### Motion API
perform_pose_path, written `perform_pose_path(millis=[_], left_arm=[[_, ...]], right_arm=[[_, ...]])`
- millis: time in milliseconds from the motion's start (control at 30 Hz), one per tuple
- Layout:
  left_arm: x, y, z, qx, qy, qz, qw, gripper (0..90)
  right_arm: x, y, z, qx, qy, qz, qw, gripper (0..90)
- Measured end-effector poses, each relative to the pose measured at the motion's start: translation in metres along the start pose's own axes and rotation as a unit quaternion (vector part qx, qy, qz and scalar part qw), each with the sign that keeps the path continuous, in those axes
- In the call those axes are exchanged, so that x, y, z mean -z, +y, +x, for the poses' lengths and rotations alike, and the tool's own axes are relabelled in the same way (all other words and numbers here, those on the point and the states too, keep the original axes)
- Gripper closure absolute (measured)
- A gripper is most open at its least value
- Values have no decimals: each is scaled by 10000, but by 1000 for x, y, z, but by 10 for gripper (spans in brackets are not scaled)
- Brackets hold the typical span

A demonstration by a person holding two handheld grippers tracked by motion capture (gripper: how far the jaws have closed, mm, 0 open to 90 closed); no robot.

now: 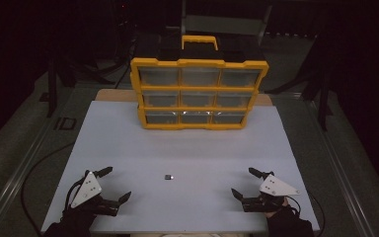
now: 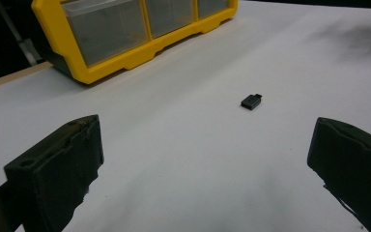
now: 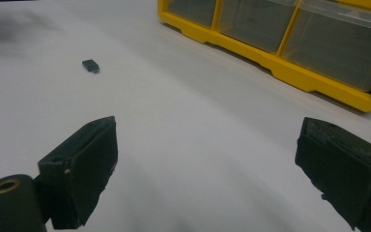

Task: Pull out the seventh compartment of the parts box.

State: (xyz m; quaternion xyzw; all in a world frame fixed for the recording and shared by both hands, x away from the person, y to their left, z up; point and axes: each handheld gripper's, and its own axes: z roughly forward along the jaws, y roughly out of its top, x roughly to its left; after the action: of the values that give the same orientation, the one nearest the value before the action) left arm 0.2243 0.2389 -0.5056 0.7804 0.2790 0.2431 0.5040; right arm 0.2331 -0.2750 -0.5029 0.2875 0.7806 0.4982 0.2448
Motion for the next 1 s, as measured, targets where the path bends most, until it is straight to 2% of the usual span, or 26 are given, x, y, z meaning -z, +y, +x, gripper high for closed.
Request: perform_pose_path(millis=[200, 633, 800, 1000], left_arm=[[-1, 11, 0, -34, -39, -43, 10000, 0], [-5, 42, 6, -426, -111, -77, 9990, 0], [-9, 50, 7, -548, -145, 23, 9984, 0], [-11, 64, 9, -712, -166, 9, 9973, 0]], right_arm=[[0, 0, 0, 11, -3, -28, 10000, 80], [0, 1, 0, 3, -38, -39, 10000, 80], [1, 1, -1, 1, -53, -57, 10000, 80], [1, 1, 0, 24, -42, -49, 10000, 80]])
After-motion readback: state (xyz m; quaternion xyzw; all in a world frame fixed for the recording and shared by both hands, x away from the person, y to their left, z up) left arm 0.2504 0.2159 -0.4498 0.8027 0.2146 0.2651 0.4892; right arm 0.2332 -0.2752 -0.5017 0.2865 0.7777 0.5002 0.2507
